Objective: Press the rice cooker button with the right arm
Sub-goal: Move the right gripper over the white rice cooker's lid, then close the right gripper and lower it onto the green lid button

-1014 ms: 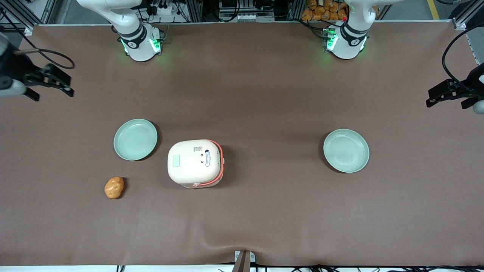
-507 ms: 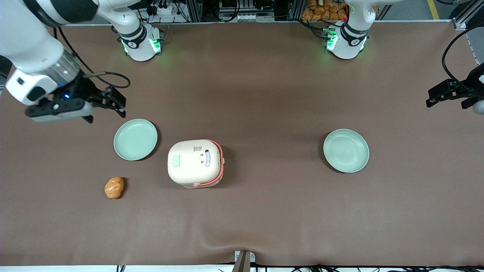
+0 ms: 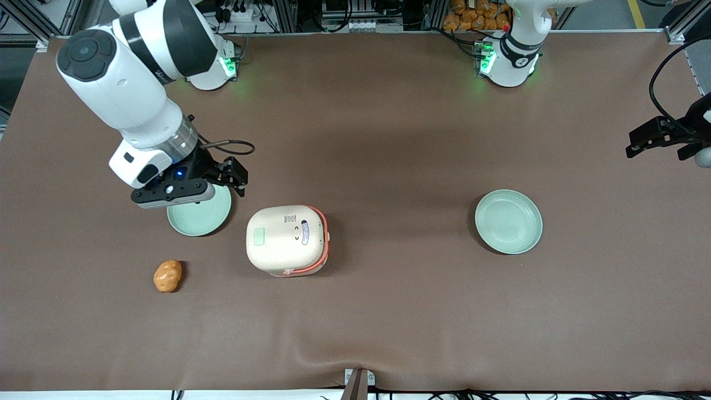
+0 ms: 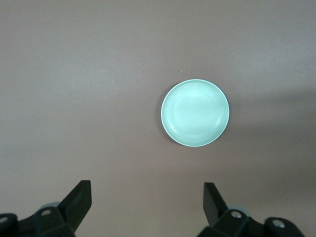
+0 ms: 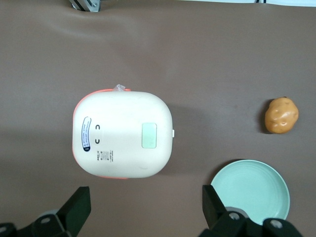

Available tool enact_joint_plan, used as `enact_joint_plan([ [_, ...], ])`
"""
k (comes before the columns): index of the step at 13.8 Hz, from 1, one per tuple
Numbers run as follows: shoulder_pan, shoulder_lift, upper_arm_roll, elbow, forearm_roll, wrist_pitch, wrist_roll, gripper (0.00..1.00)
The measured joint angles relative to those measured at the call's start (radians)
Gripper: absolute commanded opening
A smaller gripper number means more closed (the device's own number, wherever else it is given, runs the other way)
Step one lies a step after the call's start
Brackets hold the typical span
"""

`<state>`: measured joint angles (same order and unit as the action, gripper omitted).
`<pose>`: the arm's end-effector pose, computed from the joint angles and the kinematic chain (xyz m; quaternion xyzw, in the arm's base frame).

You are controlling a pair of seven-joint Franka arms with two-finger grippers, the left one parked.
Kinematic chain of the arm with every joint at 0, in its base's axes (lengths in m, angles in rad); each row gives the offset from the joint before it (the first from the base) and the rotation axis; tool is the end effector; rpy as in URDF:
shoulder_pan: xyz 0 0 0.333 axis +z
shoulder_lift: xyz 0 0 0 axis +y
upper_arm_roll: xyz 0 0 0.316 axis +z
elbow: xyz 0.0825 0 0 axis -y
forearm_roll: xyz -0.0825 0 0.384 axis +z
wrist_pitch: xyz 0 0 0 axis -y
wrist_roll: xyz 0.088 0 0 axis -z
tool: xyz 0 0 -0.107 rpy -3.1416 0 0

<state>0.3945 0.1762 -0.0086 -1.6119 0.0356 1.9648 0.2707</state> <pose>0.5871 0.2414 0.5376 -0.9946 -0.0521 -0.0783 0.0438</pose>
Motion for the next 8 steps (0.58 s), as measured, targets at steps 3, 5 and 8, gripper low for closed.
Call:
enact_joint_plan([
  [3,0.01,0.013,0.0,0.003,0.0,0.022,0.016,1.0],
  [5,0.026,0.032,0.0,0.003,0.0,0.04,0.051,1.0],
  [8,0.053,0.062,0.0,0.003,-0.001,0.075,0.077,1.0],
])
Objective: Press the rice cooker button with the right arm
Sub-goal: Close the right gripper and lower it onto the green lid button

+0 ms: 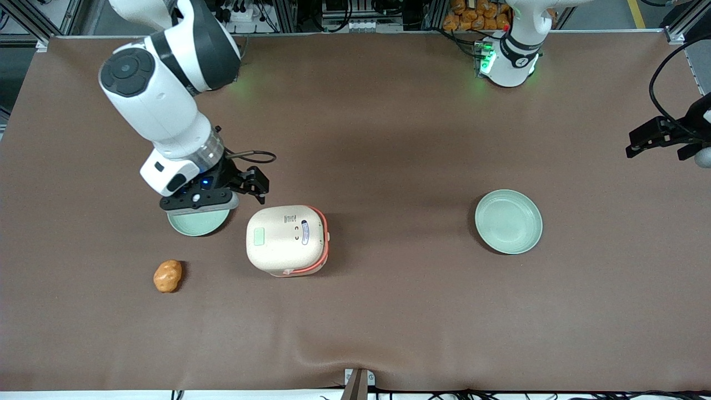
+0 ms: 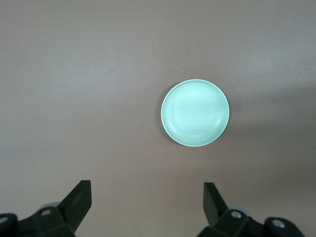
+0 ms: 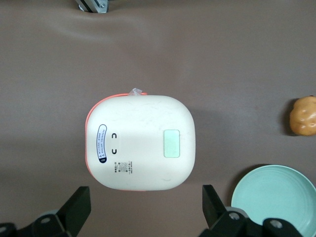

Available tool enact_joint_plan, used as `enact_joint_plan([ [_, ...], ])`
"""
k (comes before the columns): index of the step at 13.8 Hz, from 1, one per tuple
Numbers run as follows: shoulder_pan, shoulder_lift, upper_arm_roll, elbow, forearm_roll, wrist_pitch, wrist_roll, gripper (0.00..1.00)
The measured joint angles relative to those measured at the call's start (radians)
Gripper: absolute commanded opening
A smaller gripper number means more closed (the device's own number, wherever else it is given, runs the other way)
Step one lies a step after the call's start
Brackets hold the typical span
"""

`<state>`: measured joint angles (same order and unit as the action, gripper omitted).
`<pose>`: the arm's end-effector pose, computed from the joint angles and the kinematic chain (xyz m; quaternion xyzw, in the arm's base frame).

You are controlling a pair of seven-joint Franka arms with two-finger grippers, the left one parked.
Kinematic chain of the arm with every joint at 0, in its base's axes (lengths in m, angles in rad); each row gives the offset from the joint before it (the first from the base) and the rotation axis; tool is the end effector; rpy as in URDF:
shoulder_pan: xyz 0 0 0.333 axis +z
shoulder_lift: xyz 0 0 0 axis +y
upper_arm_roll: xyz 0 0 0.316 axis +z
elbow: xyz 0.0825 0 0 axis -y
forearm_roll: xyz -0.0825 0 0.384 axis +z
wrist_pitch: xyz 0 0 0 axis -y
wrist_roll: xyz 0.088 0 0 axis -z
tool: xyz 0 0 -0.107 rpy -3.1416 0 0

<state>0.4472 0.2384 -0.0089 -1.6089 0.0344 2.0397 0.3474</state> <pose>0.5908 0.2796 0.5070 -0.9945 -0.0392 -0.0830 0.0506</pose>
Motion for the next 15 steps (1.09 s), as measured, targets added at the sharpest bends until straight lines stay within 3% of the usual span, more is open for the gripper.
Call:
enact_joint_plan([
  [14,0.032,0.015,-0.001,-0.011,-0.019,0.033,0.001,1.0],
  [15,0.032,0.023,-0.002,-0.012,-0.025,0.047,0.001,0.94],
])
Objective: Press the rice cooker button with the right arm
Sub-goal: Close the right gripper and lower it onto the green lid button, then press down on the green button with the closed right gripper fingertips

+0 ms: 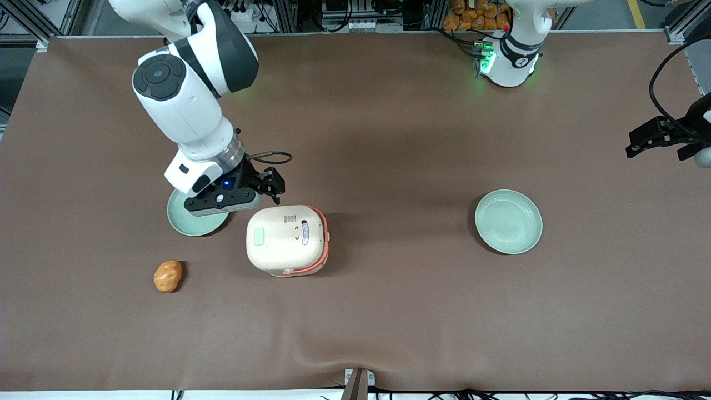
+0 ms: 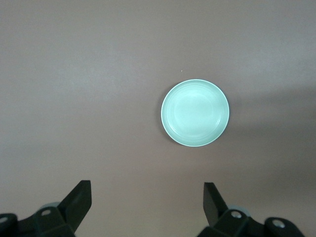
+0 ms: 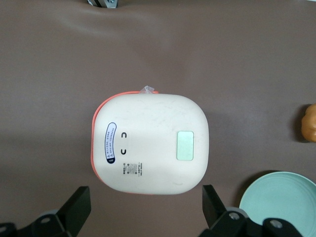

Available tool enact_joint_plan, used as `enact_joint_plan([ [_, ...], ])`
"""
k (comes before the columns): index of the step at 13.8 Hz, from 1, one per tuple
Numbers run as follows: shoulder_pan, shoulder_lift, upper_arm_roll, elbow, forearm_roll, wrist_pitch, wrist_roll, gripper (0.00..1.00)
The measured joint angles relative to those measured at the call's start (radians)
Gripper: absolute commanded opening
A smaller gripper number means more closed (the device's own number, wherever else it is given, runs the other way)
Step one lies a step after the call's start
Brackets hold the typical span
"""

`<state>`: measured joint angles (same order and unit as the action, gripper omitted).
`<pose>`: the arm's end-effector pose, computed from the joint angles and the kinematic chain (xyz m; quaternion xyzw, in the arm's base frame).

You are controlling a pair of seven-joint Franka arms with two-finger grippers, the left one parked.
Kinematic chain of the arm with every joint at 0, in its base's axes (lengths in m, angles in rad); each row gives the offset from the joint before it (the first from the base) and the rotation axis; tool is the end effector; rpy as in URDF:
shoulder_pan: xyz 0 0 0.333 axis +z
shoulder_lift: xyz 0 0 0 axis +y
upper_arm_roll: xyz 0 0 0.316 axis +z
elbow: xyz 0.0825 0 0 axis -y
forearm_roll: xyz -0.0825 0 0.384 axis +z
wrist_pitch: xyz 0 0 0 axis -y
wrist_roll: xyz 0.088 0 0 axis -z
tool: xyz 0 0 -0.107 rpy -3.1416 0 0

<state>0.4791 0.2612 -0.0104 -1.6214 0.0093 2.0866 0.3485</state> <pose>0.5883 0.2991 0.4908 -0.9931 -0.0582 -0.0923 0.0432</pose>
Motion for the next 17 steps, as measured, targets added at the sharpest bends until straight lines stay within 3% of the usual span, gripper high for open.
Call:
enact_joint_plan([
  [3,0.0,0.034,-0.009,0.0,-0.04,0.044,0.0,0.32],
  [4,0.0,0.046,-0.012,-0.001,-0.055,0.055,0.0,0.17],
  [9,-0.01,0.092,-0.022,-0.001,-0.069,0.095,0.001,0.0],
  [17,-0.022,0.154,-0.025,-0.001,-0.069,0.107,0.001,0.0],
])
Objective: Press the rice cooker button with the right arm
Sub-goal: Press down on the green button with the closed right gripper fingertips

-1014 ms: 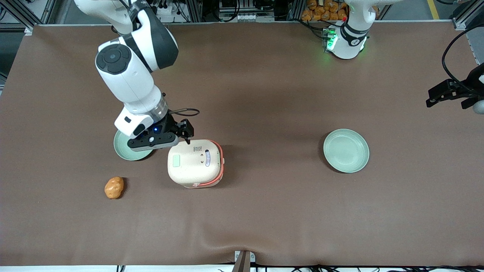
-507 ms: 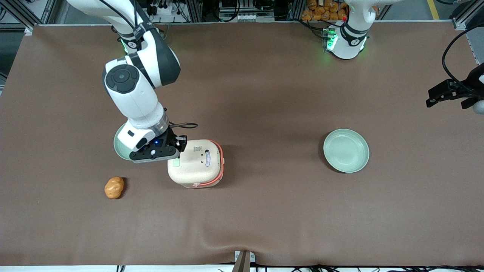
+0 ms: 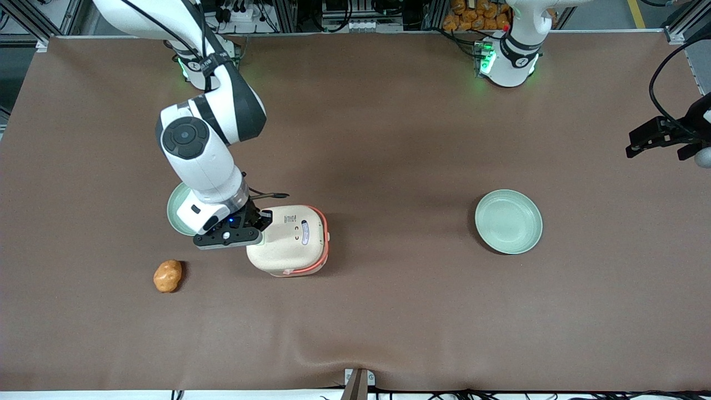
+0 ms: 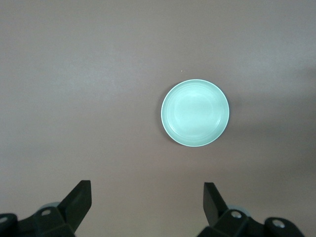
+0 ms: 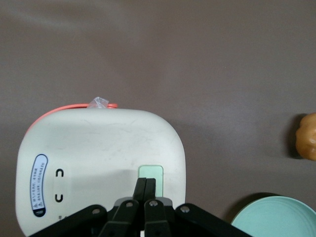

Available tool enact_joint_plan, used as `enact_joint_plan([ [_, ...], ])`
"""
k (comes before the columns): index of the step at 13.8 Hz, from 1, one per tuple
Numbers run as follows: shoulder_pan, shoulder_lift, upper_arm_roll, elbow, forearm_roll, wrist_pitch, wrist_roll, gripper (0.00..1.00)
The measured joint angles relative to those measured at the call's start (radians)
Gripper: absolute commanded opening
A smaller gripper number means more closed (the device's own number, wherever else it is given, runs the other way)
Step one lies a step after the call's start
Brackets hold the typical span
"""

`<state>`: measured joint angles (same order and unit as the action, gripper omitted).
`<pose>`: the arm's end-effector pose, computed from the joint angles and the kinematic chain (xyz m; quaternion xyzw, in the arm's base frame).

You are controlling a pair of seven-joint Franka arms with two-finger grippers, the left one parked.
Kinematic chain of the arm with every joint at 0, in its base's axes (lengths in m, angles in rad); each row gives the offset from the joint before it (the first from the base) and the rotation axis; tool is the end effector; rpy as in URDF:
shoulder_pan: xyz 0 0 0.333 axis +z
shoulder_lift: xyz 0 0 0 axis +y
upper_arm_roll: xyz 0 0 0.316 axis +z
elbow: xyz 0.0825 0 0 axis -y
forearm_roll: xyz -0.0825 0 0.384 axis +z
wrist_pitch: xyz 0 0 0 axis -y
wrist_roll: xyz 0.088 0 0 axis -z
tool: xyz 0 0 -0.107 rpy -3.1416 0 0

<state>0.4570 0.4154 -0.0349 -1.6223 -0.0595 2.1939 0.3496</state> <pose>0.6260 0.2821 0.3979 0.9950 0.0535 0.0845 0.0006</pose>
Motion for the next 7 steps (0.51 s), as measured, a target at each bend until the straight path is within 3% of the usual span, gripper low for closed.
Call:
enact_joint_plan([
  [7,-0.003,0.015,-0.001,-0.006,0.0,-0.002,0.0,0.0],
])
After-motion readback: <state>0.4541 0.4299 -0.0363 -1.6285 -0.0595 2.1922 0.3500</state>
